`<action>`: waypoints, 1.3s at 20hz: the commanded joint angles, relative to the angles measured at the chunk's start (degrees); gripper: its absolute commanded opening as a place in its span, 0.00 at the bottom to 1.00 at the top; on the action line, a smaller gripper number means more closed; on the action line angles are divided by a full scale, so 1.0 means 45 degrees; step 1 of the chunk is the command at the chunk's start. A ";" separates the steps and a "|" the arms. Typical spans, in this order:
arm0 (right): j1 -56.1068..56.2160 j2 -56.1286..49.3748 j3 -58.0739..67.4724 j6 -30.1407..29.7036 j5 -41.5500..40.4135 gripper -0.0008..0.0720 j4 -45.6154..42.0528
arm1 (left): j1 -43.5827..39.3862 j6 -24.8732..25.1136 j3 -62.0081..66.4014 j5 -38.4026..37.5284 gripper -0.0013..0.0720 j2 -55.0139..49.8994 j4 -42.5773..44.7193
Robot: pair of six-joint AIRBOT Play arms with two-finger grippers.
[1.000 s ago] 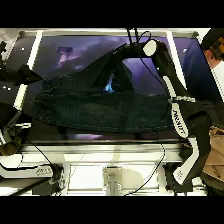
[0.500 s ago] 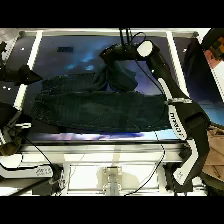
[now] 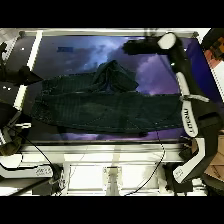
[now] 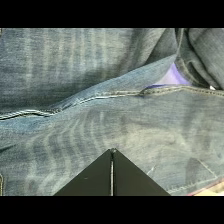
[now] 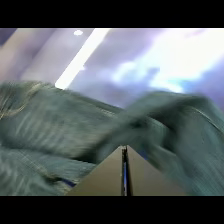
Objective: Fold the clothes and pants, and hang the long-sleeved shirts on hangers.
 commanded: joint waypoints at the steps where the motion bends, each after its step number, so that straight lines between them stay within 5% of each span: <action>1: -0.2613 0.0073 -0.0996 0.3662 0.1661 0.03 0.1263 | 0.0000 0.0005 -0.0005 0.0000 0.05 -0.0010 0.0170; 5: -0.4133 -0.0034 -0.2293 0.5955 0.4571 0.08 0.1054 | 0.0000 0.0000 -0.0005 0.0000 0.05 -0.0010 0.0131; 8: -0.3881 -0.0311 -0.2866 0.6319 0.4857 0.58 0.0748 | 0.0000 0.0000 -0.0005 -0.0005 0.05 -0.0010 0.0126; 10: -0.3361 -0.0777 -0.2861 0.6402 0.4716 0.58 0.0763 | 0.0000 -0.0005 -0.0005 -0.0005 0.05 -0.0010 0.0126; 13: -0.2705 -0.1545 -0.2861 0.7393 0.4391 0.71 0.0850 | 0.0000 0.0000 -0.0005 -0.0005 0.05 -0.0010 0.0126; 26: -0.1545 -0.2909 -0.2861 0.8850 0.1151 0.72 0.1846 | 0.0000 0.0000 -0.0005 -0.0325 0.05 -0.0010 0.0131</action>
